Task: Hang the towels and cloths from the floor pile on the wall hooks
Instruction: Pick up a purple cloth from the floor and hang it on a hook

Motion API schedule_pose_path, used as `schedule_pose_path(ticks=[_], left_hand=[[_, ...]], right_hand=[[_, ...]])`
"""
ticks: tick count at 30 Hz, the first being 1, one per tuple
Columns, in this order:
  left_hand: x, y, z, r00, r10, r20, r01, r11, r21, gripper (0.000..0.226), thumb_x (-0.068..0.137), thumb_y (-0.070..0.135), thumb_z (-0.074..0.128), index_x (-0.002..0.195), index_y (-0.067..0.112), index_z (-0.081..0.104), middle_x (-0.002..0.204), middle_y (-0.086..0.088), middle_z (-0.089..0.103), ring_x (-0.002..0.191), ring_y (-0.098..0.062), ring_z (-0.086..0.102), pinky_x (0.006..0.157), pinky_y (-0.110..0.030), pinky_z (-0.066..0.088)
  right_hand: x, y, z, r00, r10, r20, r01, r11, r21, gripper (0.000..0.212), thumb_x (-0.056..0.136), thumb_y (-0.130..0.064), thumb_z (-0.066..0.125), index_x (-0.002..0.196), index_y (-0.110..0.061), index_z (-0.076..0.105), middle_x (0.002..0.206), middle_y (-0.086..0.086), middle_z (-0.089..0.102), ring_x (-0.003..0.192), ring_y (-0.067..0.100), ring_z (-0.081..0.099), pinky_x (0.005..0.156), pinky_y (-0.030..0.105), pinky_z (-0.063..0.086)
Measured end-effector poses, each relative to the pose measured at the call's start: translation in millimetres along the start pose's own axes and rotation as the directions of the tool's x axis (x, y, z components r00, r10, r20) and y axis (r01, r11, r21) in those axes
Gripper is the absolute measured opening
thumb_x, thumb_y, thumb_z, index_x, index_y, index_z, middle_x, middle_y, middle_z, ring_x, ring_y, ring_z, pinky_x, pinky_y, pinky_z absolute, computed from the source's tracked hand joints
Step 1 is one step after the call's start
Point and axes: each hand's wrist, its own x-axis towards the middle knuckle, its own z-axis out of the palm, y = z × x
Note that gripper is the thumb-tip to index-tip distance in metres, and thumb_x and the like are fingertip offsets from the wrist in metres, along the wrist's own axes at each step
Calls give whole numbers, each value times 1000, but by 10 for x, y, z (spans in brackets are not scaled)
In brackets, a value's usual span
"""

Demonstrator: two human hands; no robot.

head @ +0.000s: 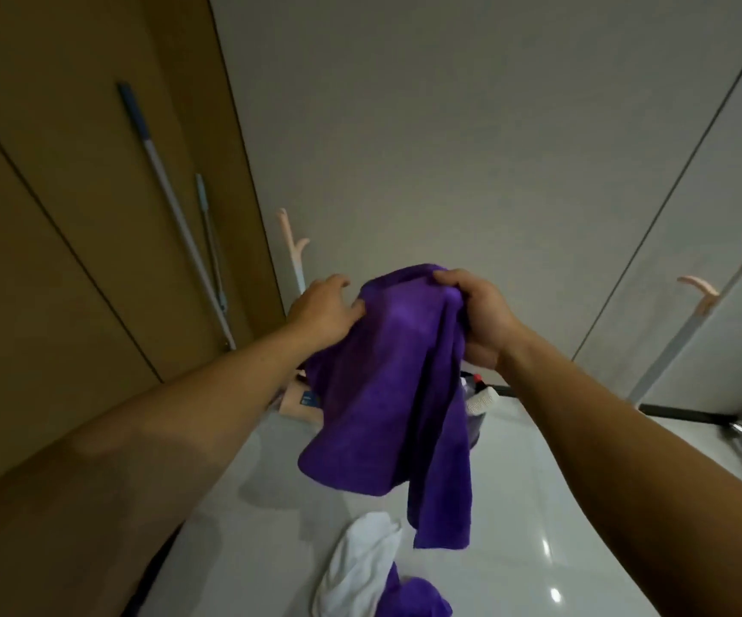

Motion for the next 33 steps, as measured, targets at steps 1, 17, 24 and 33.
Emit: schedule_pose_path(ticks=[1, 17, 24, 33], left_hand=[[-88, -77, -56, 993, -118, 28, 118, 993, -21, 49, 92, 41, 54, 128, 8, 52, 118, -19, 60, 99, -33, 63, 82, -34, 52], [-1219, -661, -258, 701, -479, 528, 695, 294, -657, 79, 83, 70, 35, 124, 4, 49, 111, -17, 64, 101, -32, 61, 77, -40, 49], [-1545, -832, -700, 690, -506, 518, 669, 172, -723, 42, 82, 49, 53, 104, 16, 67, 99, -8, 71, 95, -27, 61, 78, -34, 48], [-2159, -1279, -1883, 647, -745, -165, 464, 555, -690, 20, 87, 19, 52, 69, 18, 58, 50, 1, 45, 33, -12, 38, 42, -16, 27]], right_hand=[[32, -77, 61, 999, -28, 28, 26, 998, 65, 37, 89, -24, 49, 76, -3, 76, 81, 13, 72, 75, 23, 70, 67, 28, 57], [71, -439, 1196, 939, -69, 337, -21, 966, 256, 42, 94, -32, 44, 103, 2, 67, 118, 20, 64, 115, 33, 60, 104, 41, 43], [-22, -461, 1358, 910, -133, 394, 51, 976, 210, 52, 95, -29, 38, 69, -3, 76, 77, 11, 73, 74, 23, 72, 70, 29, 58], [54, -31, 1515, 997, -38, -69, 9, 924, -383, 17, 91, -22, 53, 77, -12, 56, 72, 7, 57, 63, 18, 56, 67, 32, 49]])
